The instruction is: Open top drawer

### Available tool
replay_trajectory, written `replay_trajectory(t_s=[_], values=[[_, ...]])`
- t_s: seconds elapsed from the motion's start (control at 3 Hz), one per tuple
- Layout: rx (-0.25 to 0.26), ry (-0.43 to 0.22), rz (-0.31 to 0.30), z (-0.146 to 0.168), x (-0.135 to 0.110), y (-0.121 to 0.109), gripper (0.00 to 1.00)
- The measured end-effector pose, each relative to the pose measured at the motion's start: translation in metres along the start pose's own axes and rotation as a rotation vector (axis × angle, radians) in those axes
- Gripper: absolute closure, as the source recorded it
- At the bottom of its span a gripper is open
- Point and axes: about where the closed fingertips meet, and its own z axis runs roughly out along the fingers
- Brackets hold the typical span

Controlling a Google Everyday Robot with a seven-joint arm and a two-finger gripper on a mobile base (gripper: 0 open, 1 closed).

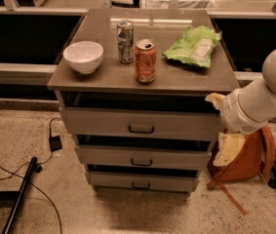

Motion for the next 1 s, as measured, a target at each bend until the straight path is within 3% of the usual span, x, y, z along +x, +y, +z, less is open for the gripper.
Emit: replay_trajectory(t_s=[0.33, 1.0], values=[[0.015, -0.077, -0.089, 0.047, 0.014, -0.011, 0.0], [0.065, -0.11, -0.177, 0.11, 0.021, -0.046, 0.0]])
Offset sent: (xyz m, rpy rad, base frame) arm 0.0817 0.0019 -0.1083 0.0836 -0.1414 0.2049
